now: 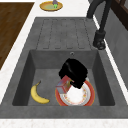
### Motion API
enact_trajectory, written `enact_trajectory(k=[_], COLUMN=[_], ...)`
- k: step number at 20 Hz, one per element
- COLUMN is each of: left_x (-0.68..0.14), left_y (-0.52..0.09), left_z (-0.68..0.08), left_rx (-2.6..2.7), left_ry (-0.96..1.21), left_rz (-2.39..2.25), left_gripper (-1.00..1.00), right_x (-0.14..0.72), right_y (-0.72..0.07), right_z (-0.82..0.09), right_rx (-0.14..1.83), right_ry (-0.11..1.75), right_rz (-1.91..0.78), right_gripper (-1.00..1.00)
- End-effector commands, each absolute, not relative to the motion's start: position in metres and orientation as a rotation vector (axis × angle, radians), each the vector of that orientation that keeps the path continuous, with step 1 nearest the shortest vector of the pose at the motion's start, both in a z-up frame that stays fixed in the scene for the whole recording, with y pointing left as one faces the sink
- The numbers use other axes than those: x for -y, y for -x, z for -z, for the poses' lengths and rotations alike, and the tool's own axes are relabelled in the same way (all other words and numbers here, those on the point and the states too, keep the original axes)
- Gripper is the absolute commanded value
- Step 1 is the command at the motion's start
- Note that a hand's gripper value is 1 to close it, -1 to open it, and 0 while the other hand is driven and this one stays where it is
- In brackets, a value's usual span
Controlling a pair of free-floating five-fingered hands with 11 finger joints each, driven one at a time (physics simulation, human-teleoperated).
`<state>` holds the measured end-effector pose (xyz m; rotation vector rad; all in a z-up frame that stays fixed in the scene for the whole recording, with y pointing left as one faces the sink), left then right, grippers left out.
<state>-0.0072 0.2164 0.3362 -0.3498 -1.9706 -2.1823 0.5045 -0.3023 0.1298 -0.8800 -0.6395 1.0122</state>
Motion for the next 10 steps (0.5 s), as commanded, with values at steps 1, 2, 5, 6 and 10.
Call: enact_trajectory(k=[1, 2, 5, 6, 10], left_x=[-0.216, -0.216, -0.216, -0.216, -0.216], left_y=[0.007, 0.007, 0.007, 0.007, 0.007], left_z=[-0.336, -0.336, -0.336, -0.336, -0.336], left_rx=[1.971, 1.971, 1.971, 1.971, 1.971], left_ry=[0.350, 0.350, 0.350, 0.350, 0.350], left_rz=[2.182, 2.182, 2.182, 2.182, 2.182], left_gripper=[0.00, 0.00, 0.00, 0.00, 0.00], right_x=[0.289, 0.286, 0.277, 0.274, 0.262], right_y=[-0.498, -0.497, -0.491, -0.489, -0.481], right_z=[-0.113, -0.108, -0.090, -0.083, -0.059], right_rx=[0.684, 0.689, 0.711, 0.724, 0.758], right_ry=[0.854, 0.851, 0.842, 0.840, 0.822], right_rz=[-1.085, -1.090, -1.105, -1.109, -1.127], right_gripper=[1.00, 1.00, 1.00, 1.00, 1.00])
